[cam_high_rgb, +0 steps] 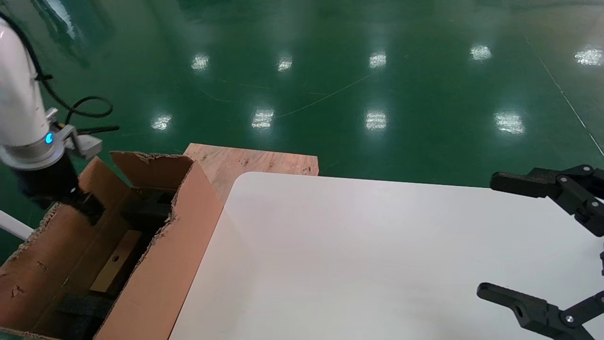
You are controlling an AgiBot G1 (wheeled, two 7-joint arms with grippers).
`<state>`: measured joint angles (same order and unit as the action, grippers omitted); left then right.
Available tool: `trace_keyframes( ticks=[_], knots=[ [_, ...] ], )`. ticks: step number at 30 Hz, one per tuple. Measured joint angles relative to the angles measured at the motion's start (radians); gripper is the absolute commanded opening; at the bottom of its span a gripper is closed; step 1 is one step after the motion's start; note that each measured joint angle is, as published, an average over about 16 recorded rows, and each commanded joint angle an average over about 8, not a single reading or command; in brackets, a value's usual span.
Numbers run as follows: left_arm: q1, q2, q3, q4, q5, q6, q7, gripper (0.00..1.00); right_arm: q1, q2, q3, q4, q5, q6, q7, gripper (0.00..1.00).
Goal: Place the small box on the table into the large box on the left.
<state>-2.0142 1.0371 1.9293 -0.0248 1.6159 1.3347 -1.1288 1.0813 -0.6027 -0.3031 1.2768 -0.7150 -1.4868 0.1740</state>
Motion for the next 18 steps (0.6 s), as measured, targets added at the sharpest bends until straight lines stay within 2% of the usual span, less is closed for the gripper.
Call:
trace_keyframes(
  ticks=[9,18],
  knots=[
    [-0.115,0.074,-0.063,-0.116,-0.094,0.06,0.011,1.0,0.0,0.0,0.0,0.0,0.0,0.0,0.0,1.0],
    [-0.22,0.1,-0.126,-0.383,-0.216,0.196,-0.034,1.0,0.0,0.0,-0.001,0.0,0.0,0.0,0.0,1.0]
  ],
)
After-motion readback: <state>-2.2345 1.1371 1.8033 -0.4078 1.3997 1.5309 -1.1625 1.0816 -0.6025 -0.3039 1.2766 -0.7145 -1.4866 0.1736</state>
